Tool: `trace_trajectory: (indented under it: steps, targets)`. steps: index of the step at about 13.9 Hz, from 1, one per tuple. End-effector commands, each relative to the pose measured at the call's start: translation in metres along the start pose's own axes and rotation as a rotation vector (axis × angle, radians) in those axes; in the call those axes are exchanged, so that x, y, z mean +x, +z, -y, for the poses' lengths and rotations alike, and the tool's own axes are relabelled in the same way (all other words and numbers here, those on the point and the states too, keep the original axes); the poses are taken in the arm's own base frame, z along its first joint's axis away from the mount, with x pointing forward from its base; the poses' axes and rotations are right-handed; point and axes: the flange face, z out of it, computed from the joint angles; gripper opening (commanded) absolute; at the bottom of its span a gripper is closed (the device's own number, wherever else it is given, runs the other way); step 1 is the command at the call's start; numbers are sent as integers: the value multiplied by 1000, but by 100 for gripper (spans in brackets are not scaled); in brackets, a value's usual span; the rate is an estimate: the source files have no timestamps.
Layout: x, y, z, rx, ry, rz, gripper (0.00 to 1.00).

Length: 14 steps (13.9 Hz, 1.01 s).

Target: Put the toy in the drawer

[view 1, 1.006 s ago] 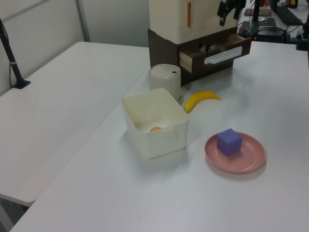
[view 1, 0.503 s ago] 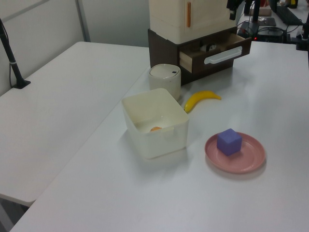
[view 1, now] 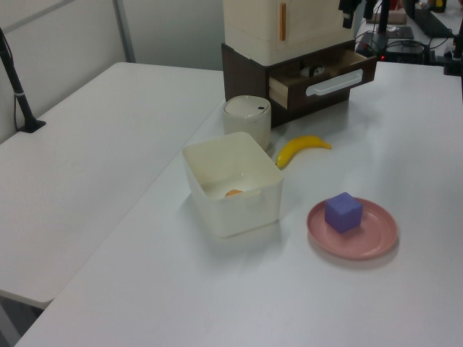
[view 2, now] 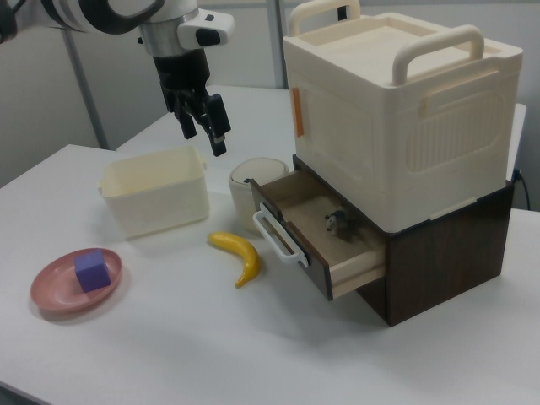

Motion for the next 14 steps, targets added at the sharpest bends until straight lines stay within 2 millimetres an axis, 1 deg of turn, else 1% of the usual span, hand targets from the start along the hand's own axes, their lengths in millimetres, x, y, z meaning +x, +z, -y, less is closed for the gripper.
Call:
trace_trajectory:
  steps: [1,4,6,7,12,14]
  targets:
    - [-2,2,14,24,23,-11,100]
    - [-5,6,25,20,-51,2,100]
    - [-5,8,19,18,-169,13,100]
    - [-6,8,20,18,-177,13,100]
    - [-5,9,20,19,-137,15,100]
    - [-5,7,18,52,-45,14,100]
